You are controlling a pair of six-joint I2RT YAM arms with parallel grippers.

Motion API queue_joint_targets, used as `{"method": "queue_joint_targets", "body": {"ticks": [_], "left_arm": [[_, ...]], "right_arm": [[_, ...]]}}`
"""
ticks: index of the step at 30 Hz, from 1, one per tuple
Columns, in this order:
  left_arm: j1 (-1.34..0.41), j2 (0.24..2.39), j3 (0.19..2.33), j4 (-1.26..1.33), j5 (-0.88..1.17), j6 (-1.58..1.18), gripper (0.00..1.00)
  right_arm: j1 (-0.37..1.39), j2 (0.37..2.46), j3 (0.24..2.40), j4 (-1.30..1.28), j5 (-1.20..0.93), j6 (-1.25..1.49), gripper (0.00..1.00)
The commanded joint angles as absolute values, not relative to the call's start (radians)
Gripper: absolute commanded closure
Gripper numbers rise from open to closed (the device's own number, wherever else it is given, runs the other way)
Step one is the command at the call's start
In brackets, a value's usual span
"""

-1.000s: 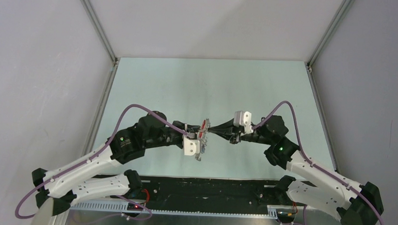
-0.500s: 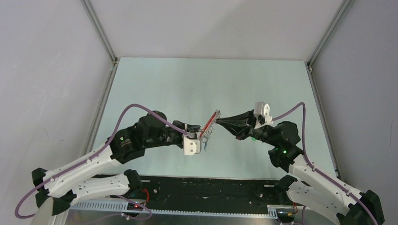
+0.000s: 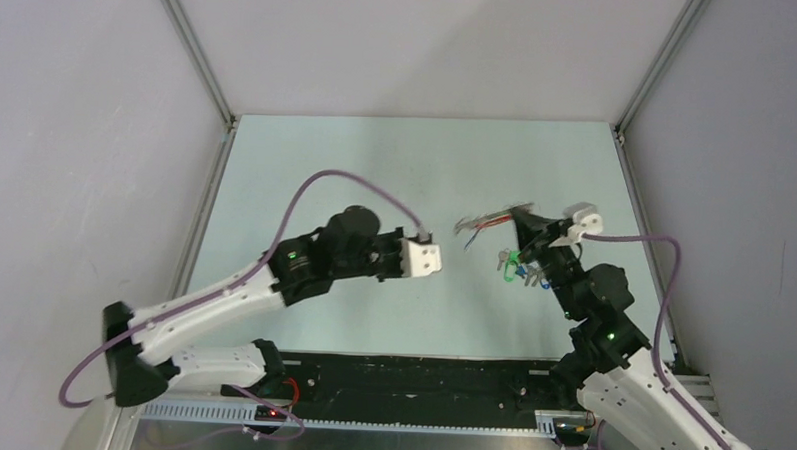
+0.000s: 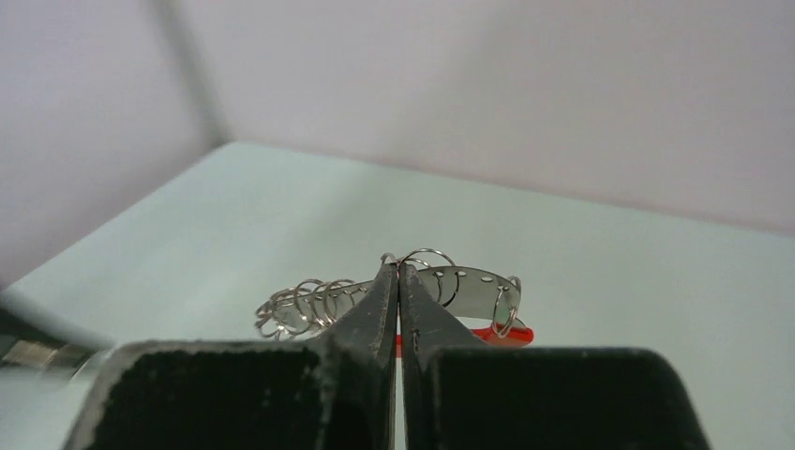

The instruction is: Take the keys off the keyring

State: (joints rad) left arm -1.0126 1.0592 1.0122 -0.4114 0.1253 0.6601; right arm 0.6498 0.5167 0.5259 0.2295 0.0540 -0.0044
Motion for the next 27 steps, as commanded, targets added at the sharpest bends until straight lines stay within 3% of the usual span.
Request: {"method": "queue_joint_targets", "body": {"ticks": [1,5,16,19,23,24,25,26,27], "left_arm": [[-1.018,1.277,1.109,-0.29,0.172,0.283,1.0],[-1.019,1.559,1.261,-0.237,0.283,-0.003,1.0],[-1.001,2.092,1.637,-0.062,0.397,-0.302,0.99],[-0.984,2.166,1.662,-0.01,0.436,-0.393,0.93],[-0.963,2.207,1.666,0.032,0.423,-0.459,0.72],[-0.953,2.206,1.664,0.038,0.421,-0.469,0.49],[-0.948,2.191,1.65,0.041,0.418,-0.468,0.35],[-0.941,2.177,1.635,0.05,0.395,-0.455,0.11],[-0.938,2.128,1.587,0.054,0.377,-0.444,0.06]], "right_arm": [[0.611,0.475,0.598,0.178,0.761,-0.022,1.0],[0.599,0.548,0.751,0.083,1.127,0.071,1.0],[0.597,0.425,0.845,-0.071,1.201,0.129,1.0],[0.597,0.415,0.845,-0.097,1.208,0.134,1.0],[0.595,0.429,0.845,-0.143,1.197,0.168,1.0],[0.595,0.45,0.845,-0.148,1.184,0.171,1.0],[0.589,0.467,0.845,-0.16,1.174,0.169,1.0],[0.584,0.51,0.845,-0.166,1.143,0.175,1.0],[0.565,0.534,0.845,-0.181,1.112,0.179,1.0]]}}
